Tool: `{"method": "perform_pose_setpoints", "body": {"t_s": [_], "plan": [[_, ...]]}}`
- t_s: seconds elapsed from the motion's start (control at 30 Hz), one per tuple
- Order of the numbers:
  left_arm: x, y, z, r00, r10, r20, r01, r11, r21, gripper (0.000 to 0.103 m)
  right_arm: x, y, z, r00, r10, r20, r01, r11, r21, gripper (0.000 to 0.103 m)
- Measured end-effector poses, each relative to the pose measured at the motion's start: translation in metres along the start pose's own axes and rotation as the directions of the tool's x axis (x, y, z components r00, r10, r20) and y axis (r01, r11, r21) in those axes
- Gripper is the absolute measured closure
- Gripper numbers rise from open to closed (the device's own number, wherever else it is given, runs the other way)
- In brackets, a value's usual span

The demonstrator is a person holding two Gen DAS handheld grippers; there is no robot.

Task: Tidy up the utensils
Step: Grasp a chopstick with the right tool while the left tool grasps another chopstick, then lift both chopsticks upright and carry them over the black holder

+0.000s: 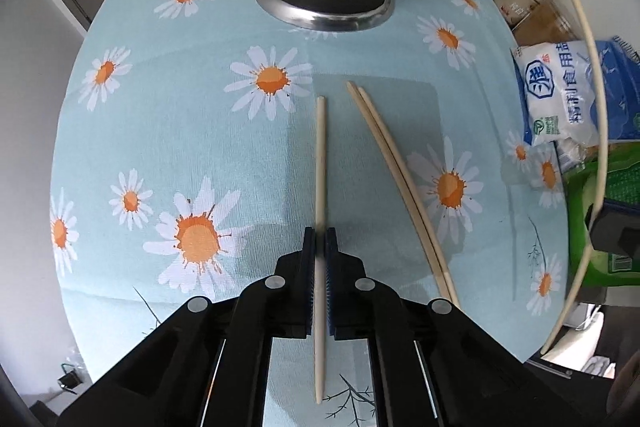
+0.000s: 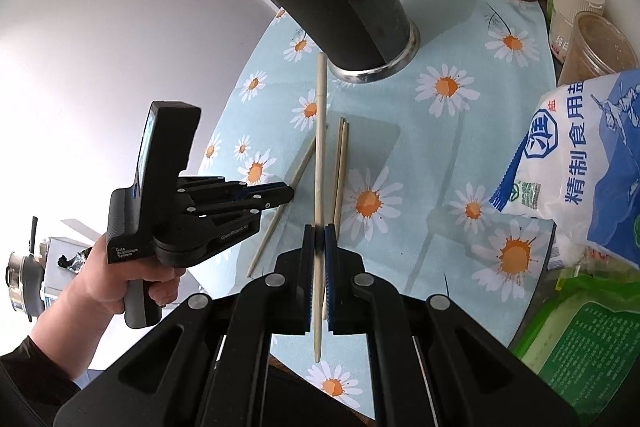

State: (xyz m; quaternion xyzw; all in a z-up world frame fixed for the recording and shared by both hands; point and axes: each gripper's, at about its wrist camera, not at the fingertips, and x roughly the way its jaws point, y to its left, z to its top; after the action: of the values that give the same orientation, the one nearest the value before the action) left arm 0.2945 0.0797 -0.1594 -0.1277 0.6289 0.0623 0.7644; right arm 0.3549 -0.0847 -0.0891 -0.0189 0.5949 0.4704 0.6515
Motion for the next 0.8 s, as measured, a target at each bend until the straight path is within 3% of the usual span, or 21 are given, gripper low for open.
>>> {"method": "perform_pose_setpoints", "body": {"t_s": [0.2, 0.37, 0.63, 0.8], "plan": [[-0.003, 0.020, -0.003, 0.996, -0.091, 0.017, 0.092, 0.996, -0.022, 0.099, 0.008, 0.009, 0.005, 1.000, -0.020, 0.011, 0.020, 1.000, 0.002, 0.097], [-0.035, 0.034, 0.000, 0.982, -0.169, 0.085, 0.172, 0.985, -0.022, 0.099, 0.008, 0.025, 0.014, 0.998, -0.025, 0.058, 0.024, 1.000, 0.010, 0.097], [-0.090, 0.039, 0.010, 0.943, -0.226, 0.242, 0.211, 0.974, 0.087, 0.099, 0.011, 0.043, 0.023, 0.991, -0.051, 0.123, 0.050, 0.999, 0.008, 0.097], [-0.110, 0.040, 0.018, 0.917, -0.274, 0.291, 0.240, 0.959, 0.147, 0.099, 0.014, 0.055, 0.029, 0.985, -0.055, 0.166, 0.054, 0.998, 0.013, 0.097]]}}
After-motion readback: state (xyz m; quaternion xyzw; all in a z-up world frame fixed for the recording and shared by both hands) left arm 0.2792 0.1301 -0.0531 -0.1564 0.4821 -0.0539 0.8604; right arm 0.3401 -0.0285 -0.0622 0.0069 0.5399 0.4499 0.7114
